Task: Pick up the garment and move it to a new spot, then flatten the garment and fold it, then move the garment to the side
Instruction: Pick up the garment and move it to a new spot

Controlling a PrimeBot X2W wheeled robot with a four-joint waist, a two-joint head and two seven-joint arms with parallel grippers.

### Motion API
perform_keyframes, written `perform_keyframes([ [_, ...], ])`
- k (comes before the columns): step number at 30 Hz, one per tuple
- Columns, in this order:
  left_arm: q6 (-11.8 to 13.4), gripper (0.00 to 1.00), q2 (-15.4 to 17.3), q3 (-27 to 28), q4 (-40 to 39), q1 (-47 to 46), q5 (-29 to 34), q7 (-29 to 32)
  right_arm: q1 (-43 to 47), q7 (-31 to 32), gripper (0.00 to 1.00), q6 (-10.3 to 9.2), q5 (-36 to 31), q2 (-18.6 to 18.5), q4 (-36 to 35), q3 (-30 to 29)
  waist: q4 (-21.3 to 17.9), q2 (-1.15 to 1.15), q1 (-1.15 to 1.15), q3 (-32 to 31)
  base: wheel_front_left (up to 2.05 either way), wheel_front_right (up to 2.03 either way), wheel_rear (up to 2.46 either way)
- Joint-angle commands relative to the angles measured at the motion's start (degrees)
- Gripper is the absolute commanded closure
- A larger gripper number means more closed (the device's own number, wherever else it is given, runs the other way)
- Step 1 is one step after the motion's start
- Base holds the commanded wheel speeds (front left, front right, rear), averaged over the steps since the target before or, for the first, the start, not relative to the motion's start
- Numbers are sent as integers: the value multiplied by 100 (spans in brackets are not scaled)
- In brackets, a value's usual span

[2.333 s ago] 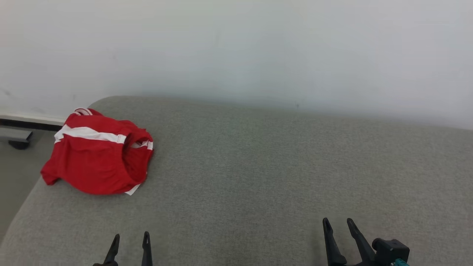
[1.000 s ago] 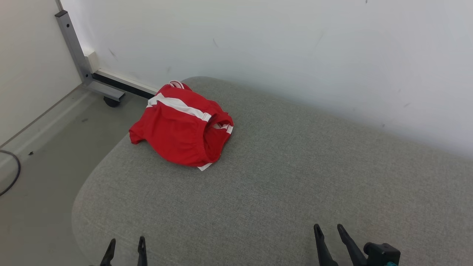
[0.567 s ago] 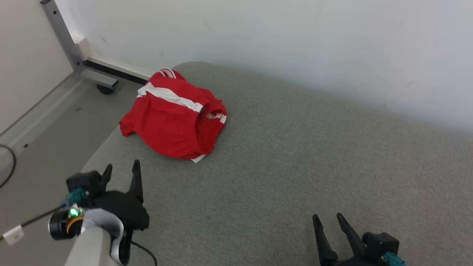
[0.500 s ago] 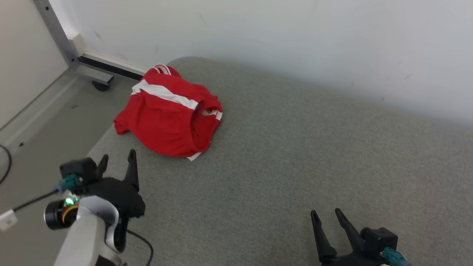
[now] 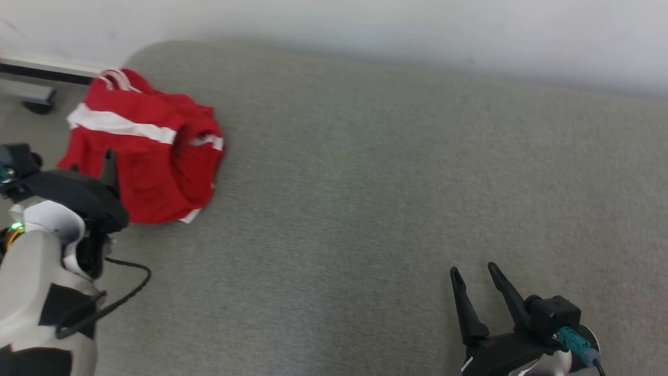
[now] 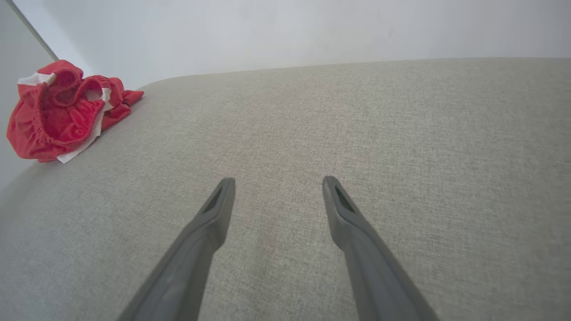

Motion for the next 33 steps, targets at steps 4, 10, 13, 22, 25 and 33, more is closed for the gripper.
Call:
perform_keyframes([
  [4,7,0,203,57,330,-247,-93,193,36,102,0,-12,-11,12,-295,30,-707,-1,-1,768,0,0,0],
  [10,171,0,377,21,710,-347,-32,355,31,145,0,-12,34,13,-408,66,-843,-1,-1,879,0,0,0],
  [13,282,0,479,-14,878,-359,27,384,21,133,0,-12,92,13,-379,93,-888,-1,-1,840,0,0,0],
  [22,169,100,623,-264,1072,-410,141,582,-39,-5,0,-12,326,14,-88,291,-799,-1,-1,388,0,0,0],
  [25,121,100,747,-350,986,-484,163,543,-41,-88,0,-12,449,13,72,359,-749,-1,-1,120,0,0,0],
  [33,13,100,1156,-659,445,-738,385,524,88,-463,0,-12,845,12,607,529,-639,-1,-1,-632,0,0,0],
])
